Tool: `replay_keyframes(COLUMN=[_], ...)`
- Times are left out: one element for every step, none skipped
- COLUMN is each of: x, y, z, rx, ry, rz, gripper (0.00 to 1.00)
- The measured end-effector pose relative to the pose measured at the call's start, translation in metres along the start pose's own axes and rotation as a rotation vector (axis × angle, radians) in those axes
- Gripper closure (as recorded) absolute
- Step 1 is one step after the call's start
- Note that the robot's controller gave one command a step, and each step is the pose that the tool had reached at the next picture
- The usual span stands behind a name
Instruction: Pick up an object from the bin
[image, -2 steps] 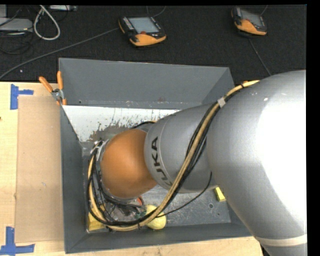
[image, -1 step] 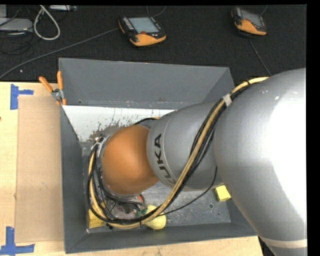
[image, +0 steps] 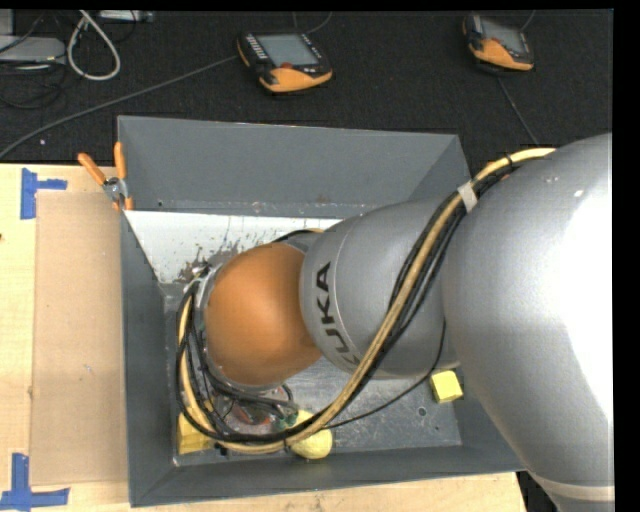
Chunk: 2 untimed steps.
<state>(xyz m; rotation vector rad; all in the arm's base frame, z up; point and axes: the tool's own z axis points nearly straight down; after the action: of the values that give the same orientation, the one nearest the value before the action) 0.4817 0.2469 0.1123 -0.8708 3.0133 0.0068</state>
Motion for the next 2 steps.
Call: replay_keyframes(x=[0.0001,0.0002], y=[0.0002,0.0003], z=[-0.0042,-0.01], rx=[-0.001,-0.001], ry=[0.0,0.001], rz=[0.003,0.005], gripper=[1.0,1.0])
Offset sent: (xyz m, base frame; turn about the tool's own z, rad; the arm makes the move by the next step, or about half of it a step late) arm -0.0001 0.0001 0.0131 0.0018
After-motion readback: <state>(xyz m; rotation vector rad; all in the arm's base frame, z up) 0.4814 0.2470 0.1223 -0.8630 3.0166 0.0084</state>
